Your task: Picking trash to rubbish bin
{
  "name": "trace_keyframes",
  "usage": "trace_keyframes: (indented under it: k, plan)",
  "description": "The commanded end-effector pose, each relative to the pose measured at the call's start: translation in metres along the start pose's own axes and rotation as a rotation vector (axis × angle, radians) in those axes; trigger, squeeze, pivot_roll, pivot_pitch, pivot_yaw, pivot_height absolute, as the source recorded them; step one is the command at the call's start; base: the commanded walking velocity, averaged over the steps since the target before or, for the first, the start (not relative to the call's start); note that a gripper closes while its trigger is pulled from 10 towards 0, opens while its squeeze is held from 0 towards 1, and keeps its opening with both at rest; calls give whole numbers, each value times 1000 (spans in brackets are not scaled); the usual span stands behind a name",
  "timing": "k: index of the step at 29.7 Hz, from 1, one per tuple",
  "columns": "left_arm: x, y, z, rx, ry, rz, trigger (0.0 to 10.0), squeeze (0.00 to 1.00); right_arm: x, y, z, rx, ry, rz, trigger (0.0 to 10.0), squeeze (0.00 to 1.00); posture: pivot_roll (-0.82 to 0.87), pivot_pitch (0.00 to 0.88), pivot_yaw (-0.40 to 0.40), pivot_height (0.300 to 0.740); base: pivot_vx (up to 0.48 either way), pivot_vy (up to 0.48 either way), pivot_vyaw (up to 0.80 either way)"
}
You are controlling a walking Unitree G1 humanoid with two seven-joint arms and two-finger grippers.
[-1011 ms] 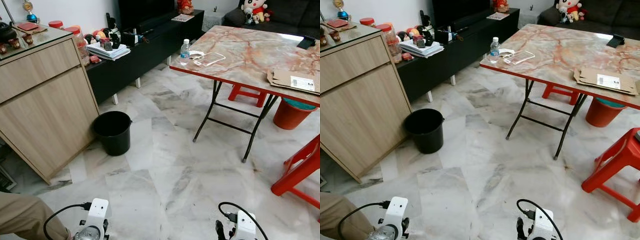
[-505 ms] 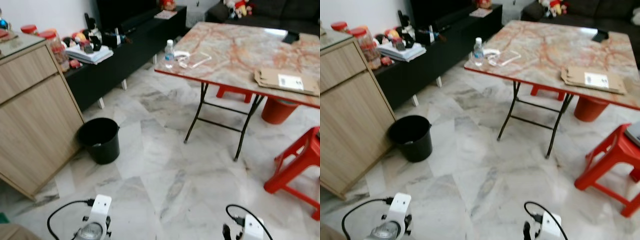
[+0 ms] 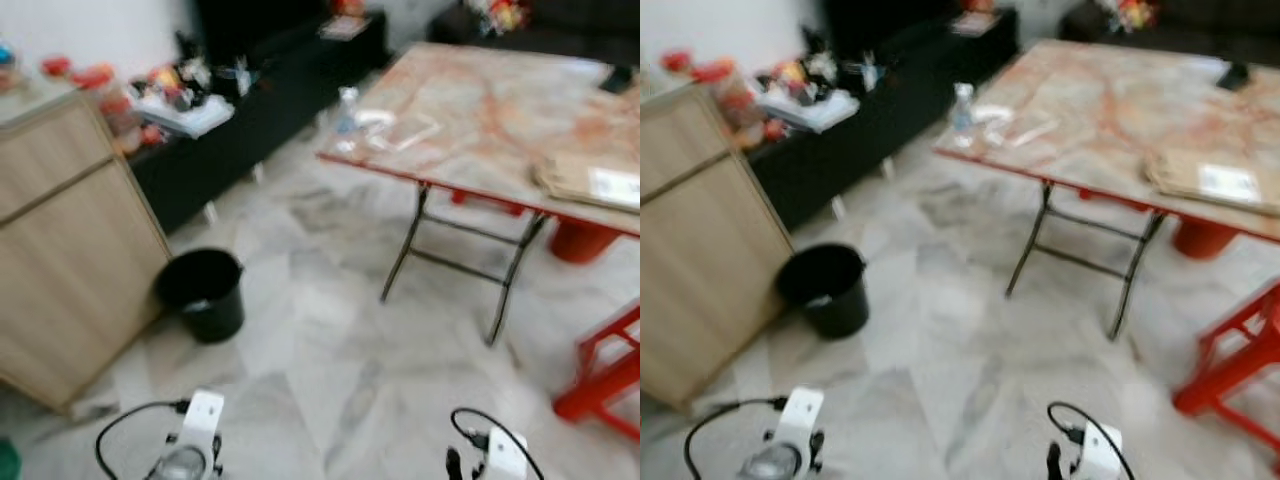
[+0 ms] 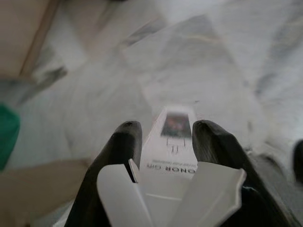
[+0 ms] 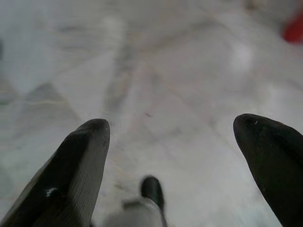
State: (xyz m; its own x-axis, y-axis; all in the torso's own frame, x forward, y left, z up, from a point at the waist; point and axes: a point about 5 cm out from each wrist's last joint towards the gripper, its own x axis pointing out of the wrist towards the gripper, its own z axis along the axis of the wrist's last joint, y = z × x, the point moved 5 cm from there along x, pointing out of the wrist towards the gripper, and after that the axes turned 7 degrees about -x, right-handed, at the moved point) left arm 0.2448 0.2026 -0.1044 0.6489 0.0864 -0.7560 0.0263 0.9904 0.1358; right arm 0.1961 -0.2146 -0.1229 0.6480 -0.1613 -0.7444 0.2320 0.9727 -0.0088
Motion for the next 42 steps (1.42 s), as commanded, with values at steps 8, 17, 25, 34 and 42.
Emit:
trace_keyframes:
  k: [8,17,25,34,42]
  plan:
    - [-1,11,-4,0,14,33,10000,0,0,9,0,-30,-1,25,10000,0,-106,52,20,740,480,0,0]
    - [-1,13,-4,8,15,36,10000,0,0,12,-1,21,0,24,10000,0,-113,48,33,740,480,0,395]
    - [-1,11,-3,10,12,33,10000,0,0,10,0,-18,-8,24,10000,0,-120,36,36,740,480,0,392]
    - [-1,11,-3,11,12,34,10000,0,0,10,-1,8,1,20,10000,0,-116,24,36,740,480,0,531]
    - [-1,12,-2,9,11,39,10000,0,1,12,2,-13,-3,35,10000,0,-110,10,33,740,480,0,482]
